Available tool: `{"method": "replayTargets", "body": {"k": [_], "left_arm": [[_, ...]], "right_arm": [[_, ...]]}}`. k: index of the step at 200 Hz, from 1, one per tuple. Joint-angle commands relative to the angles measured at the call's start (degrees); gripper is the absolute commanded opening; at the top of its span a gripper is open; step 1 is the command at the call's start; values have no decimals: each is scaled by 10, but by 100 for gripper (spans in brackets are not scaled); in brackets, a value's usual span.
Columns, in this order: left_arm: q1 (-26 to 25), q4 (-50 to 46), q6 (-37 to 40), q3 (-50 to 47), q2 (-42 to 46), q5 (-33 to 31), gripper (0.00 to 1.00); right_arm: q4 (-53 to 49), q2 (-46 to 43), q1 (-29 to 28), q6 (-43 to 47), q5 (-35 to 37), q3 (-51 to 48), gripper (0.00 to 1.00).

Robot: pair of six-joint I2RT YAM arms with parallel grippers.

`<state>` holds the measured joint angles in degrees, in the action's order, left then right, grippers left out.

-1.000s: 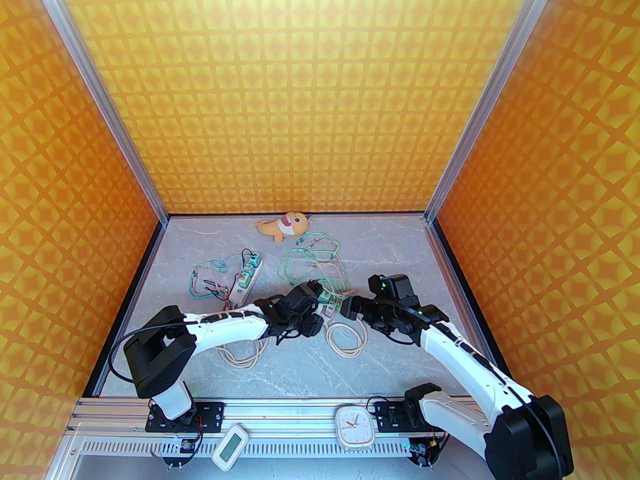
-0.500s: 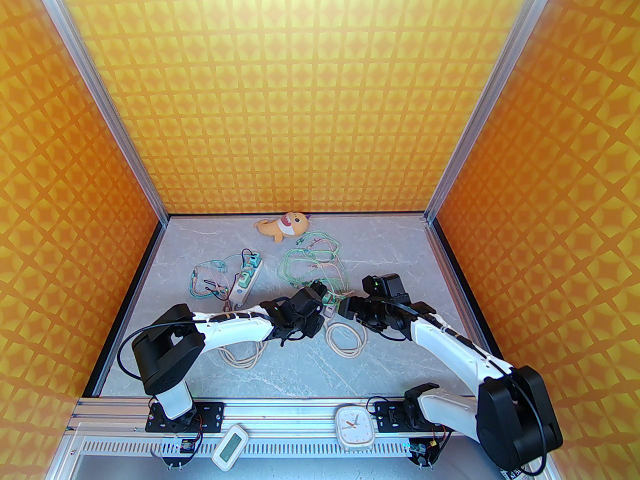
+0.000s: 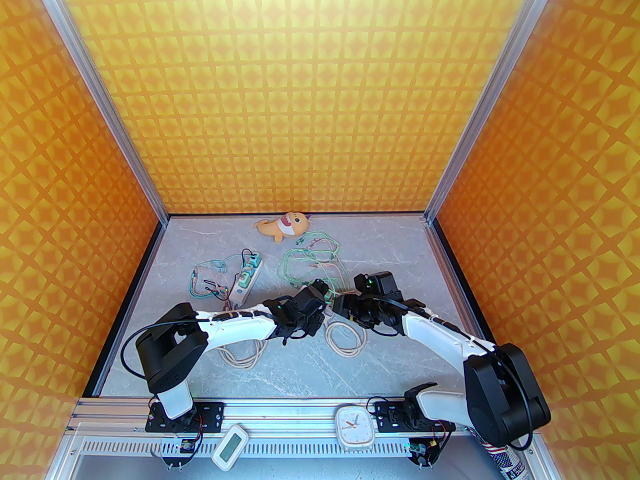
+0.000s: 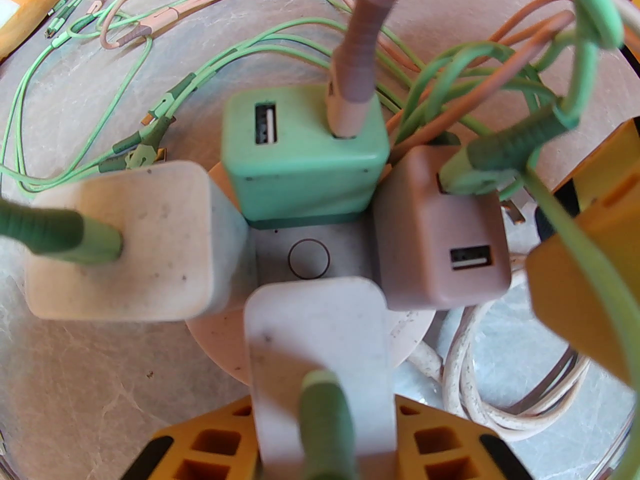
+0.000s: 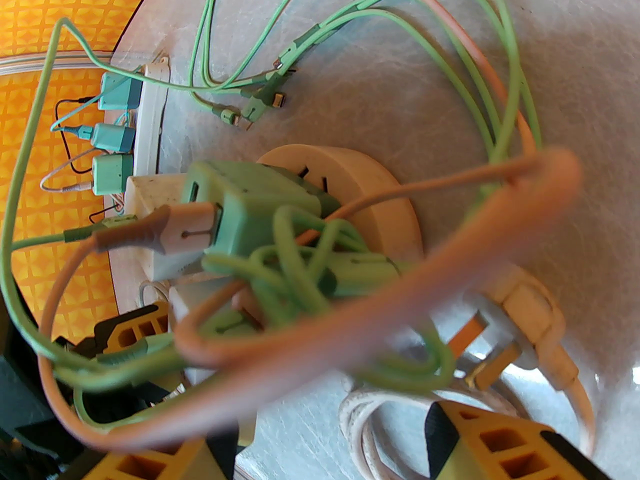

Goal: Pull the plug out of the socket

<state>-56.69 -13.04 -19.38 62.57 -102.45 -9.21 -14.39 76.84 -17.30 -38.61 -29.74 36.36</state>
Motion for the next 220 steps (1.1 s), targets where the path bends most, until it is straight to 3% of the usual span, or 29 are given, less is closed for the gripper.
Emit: {"method": "replayTargets", "body": {"k": [1, 34, 120, 149, 197, 220], "left_arm": [[-8, 7, 7, 17, -12, -1, 31], [-13, 5, 5, 18, -16, 0, 31], [-16, 5, 0, 20, -16, 0, 29], [-17, 12, -2, 21, -18, -2, 23], [-57, -3, 30, 38, -26, -112, 16], [-58, 0, 16, 37, -25, -114, 13]], "right_arm": [[30, 21, -4, -19, 5, 12, 66], [63, 22, -4, -41, 29, -6, 66], [2, 18, -3, -17, 97, -9, 58], [-20, 28, -4, 2, 104, -15, 58], [-54, 50, -4, 22, 124, -2, 57], [-64, 61, -4, 28, 131, 7, 57]]}}
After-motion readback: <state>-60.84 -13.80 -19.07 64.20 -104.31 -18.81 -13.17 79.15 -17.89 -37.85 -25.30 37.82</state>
